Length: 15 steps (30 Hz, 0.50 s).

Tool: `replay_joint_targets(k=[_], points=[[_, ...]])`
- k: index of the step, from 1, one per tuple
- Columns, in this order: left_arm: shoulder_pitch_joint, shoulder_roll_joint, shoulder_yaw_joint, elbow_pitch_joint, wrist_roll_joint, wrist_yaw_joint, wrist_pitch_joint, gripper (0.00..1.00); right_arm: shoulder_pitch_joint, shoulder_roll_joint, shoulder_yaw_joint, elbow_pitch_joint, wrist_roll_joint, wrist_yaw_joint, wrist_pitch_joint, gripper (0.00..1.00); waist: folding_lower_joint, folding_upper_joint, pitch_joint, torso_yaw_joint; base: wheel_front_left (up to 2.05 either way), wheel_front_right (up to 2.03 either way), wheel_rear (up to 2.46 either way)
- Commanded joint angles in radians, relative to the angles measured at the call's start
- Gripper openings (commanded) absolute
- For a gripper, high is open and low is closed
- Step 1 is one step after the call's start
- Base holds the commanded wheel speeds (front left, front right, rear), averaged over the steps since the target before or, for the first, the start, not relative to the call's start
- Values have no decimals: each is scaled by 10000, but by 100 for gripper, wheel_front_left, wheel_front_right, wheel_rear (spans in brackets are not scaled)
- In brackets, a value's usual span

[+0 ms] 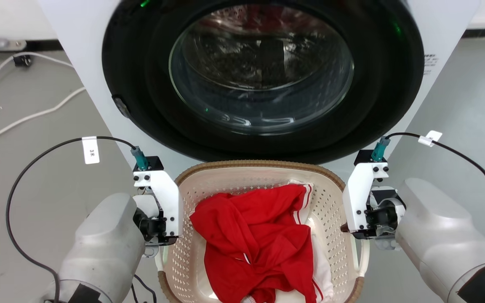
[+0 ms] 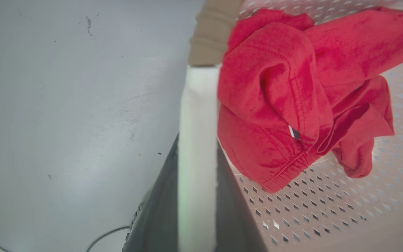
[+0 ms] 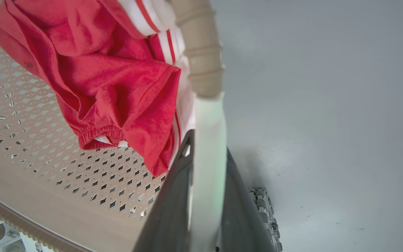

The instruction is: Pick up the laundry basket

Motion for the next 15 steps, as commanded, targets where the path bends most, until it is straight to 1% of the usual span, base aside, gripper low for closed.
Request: replay_joint_targets(k=[1,7,15], points=[[-178,-39,-62,-59,-80,-25,142,0,-128,-31,66,-5,37,35,25,0,1,-1,-269,41,0,0,0],[66,-132,-177,-5,-287,-25,576,0,270,-141,152,33,123,35,67,0,1,-1,-906,129,0,0,0],[341,-297,-264,10,-614,-27,953,0,689,-103,224,141,263,34,168,0,1,-1,-1397,148,0,0,0]])
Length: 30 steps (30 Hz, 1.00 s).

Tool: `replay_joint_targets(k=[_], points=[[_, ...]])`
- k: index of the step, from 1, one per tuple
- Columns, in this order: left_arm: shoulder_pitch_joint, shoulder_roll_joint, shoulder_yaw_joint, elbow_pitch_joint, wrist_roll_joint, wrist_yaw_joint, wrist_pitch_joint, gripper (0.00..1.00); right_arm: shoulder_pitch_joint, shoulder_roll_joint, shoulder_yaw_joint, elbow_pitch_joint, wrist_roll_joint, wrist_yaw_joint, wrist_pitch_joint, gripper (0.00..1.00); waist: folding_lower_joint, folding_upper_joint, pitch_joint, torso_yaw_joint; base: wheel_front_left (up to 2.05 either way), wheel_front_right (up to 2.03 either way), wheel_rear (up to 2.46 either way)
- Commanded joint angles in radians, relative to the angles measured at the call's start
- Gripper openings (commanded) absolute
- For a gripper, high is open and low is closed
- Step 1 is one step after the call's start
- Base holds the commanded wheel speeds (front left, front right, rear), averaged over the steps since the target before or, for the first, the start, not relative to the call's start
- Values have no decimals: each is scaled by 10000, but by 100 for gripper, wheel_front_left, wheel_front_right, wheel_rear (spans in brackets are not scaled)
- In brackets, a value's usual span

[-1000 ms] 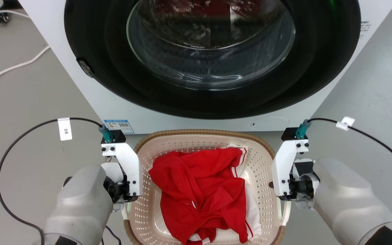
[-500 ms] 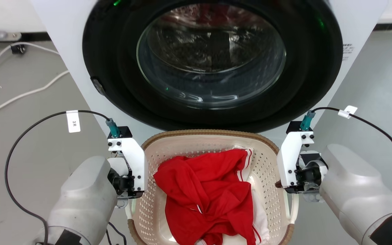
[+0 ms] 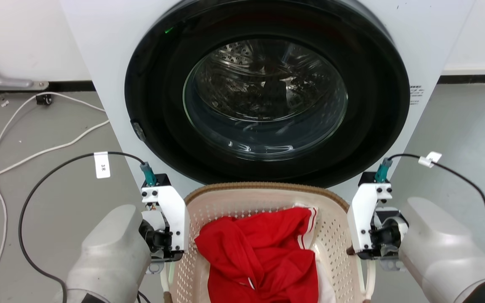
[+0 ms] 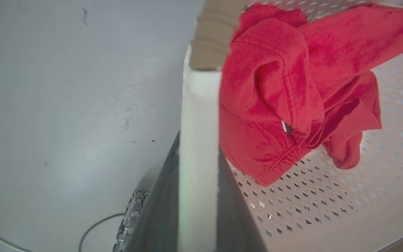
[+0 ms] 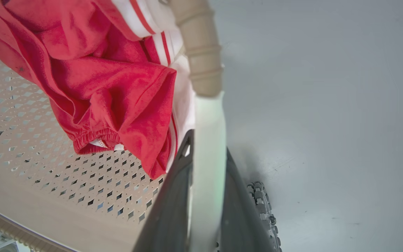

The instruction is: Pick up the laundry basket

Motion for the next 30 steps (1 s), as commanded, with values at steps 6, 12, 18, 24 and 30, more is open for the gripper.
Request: replay_joint_targets(k=[6,12,18,24,30], points=[[368,-150,-108,-23,-267,-36,267,0,460,112,121,-28,89,32,-179,0,1,-1,-218,-31,0,0,0],[584,-232,-154,-25,-447,-38,388,0,681,222,142,-32,213,34,-263,0,1,-1,-225,-18,0,0,0],[633,-263,-224,-61,-562,-38,422,0,753,278,160,19,289,34,-259,0,1,-1,-248,-43,0,0,0],[695,-249,-299,-125,-670,-39,452,0,758,335,191,54,346,34,-296,0,1,-1,-274,-85,0,0,0],[731,-229,-374,-157,-759,-40,469,0,746,352,220,86,378,34,-342,0,1,-1,-273,-109,0,0,0]])
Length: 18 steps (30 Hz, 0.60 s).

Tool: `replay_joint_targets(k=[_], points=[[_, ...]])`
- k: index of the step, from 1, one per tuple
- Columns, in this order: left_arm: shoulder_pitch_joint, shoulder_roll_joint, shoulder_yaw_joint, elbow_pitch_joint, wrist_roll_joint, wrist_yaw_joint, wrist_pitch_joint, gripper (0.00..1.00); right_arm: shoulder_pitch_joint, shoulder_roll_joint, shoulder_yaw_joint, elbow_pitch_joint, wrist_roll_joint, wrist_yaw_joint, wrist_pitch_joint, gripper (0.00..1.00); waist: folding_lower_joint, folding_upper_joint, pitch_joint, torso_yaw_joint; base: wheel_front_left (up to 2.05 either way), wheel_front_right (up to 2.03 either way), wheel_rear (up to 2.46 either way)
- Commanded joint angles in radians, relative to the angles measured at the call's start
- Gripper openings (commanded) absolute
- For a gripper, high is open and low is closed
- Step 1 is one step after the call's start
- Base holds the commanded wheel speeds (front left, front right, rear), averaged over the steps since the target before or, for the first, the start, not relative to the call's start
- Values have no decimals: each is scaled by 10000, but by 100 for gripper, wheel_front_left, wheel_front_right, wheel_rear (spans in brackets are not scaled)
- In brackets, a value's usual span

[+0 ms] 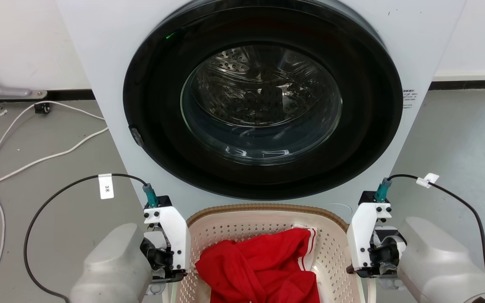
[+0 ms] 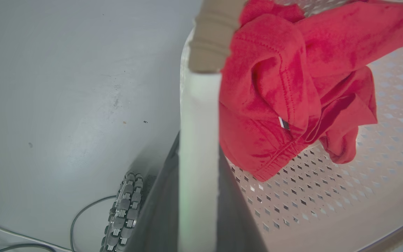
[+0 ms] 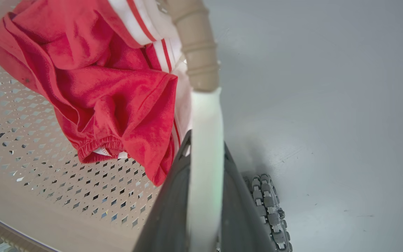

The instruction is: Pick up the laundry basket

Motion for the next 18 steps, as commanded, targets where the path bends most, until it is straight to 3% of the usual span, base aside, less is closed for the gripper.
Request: replay_joint_targets(k=[1,18], points=[[83,-170,-11,-165,-150,-53,34,0,61,221,21,-69,81,36,-62,0,1,-1,3,0,0,0,0],[98,-156,-185,-172,-422,-55,107,0,81,193,139,-45,211,36,-60,0,1,-1,8,6,0,0,0]])
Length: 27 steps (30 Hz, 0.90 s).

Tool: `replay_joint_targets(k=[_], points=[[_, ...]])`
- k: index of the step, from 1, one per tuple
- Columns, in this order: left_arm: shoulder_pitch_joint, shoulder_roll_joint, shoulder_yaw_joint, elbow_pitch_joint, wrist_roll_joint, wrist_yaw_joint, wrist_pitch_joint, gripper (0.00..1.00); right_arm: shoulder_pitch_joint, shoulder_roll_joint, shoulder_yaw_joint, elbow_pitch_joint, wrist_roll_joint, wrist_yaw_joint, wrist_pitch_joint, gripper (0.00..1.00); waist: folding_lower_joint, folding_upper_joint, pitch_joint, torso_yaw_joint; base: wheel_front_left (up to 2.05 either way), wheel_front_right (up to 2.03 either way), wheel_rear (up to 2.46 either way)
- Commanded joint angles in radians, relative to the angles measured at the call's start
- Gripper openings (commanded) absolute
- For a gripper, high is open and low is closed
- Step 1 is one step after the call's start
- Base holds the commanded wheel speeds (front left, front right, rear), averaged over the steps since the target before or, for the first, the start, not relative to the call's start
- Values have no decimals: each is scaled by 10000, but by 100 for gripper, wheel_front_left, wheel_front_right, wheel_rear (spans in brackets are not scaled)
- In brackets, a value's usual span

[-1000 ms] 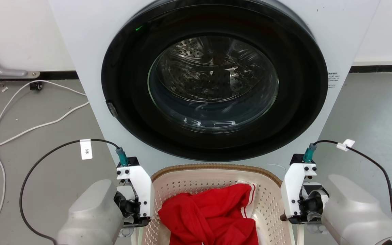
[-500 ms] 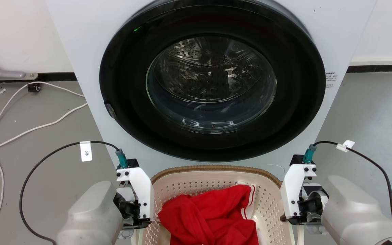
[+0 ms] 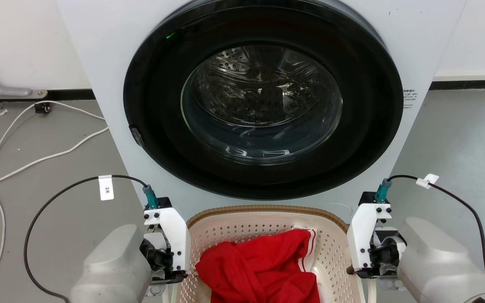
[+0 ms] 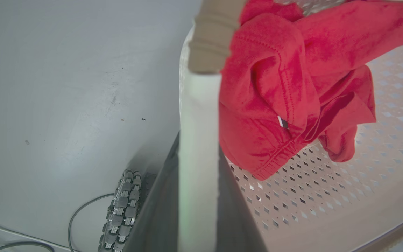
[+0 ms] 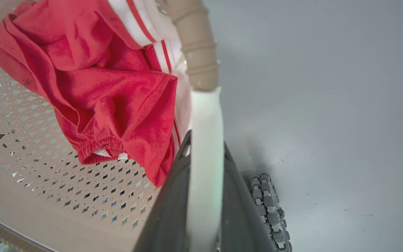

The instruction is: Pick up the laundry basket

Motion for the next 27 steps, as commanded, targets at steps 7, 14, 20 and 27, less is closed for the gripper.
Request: replay_joint_targets(k=[7,14,20,27], points=[[83,-192,-45,-156,-225,-57,29,0,98,195,52,-75,154,36,-33,0,1,-1,-8,-7,0,0,0],[67,-196,-120,-147,-327,-66,50,0,102,203,97,-63,208,36,-29,0,1,-1,-3,-7,0,0,0],[84,-194,-176,-129,-409,-66,46,0,118,217,139,-42,227,36,-18,0,1,-1,-18,-12,0,0,0],[84,-193,-229,-137,-507,-68,44,0,116,219,169,-15,267,36,-45,0,1,-1,-17,1,0,0,0]])
